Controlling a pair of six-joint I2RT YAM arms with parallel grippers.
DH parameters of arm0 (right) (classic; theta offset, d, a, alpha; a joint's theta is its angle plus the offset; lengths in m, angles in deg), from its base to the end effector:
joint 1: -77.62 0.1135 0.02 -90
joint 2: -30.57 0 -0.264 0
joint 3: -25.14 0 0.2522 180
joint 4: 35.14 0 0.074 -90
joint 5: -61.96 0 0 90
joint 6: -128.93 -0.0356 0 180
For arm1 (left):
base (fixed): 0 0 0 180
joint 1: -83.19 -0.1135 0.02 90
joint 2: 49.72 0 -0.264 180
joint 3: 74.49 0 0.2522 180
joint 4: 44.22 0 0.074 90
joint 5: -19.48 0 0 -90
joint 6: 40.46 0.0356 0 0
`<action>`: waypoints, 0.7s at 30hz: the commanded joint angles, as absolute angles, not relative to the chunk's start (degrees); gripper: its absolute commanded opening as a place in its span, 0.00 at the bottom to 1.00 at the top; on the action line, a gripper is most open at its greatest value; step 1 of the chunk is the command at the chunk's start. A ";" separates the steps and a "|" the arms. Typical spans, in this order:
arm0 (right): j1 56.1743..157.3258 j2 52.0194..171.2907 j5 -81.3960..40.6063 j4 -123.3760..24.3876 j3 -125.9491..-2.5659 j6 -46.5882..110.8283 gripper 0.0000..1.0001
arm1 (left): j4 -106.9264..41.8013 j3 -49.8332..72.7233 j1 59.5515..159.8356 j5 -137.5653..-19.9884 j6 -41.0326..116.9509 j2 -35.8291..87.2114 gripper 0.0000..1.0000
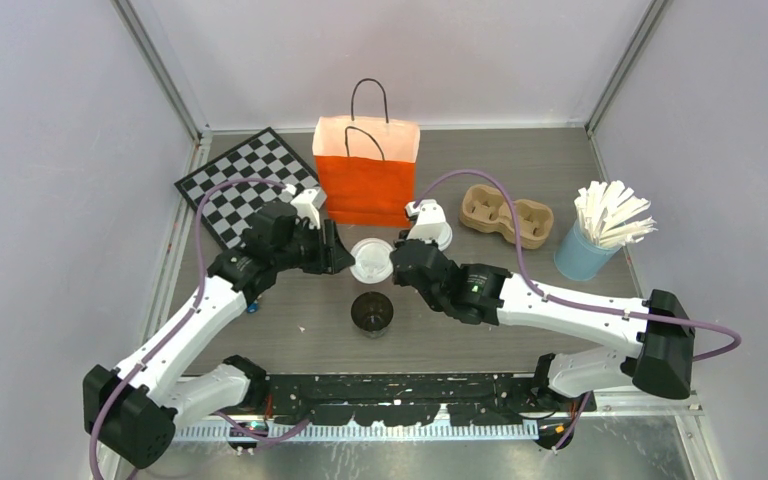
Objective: Pack the takeout coffee
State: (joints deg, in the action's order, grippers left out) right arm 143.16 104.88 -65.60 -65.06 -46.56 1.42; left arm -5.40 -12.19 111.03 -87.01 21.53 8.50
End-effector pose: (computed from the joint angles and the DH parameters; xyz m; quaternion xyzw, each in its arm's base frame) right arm 0.1385 0.2520 0.3012 -0.0509 0.8429 0.1807 0.5042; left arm 0.1910 -0.1123 0.2942 0.0652 0.8769 -0.3272 0.3460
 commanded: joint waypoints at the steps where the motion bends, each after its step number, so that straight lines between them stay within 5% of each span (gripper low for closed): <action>1: 143.40 105.00 -66.50 -61.13 -48.74 1.53 0.00 | -5.31 -10.54 111.75 -83.98 24.40 9.25 0.48; 11: 143.45 105.19 -65.23 -59.70 -48.39 1.41 0.01 | -7.11 -10.90 111.93 -87.23 23.79 9.87 0.33; 18: 143.37 105.03 -64.85 -59.13 -48.30 1.63 0.02 | -7.98 -11.02 111.93 -90.55 23.19 10.07 0.01; 21: 143.45 104.64 -65.44 -58.82 -48.17 3.94 0.10 | -8.83 -11.23 111.93 -93.43 23.39 9.61 0.00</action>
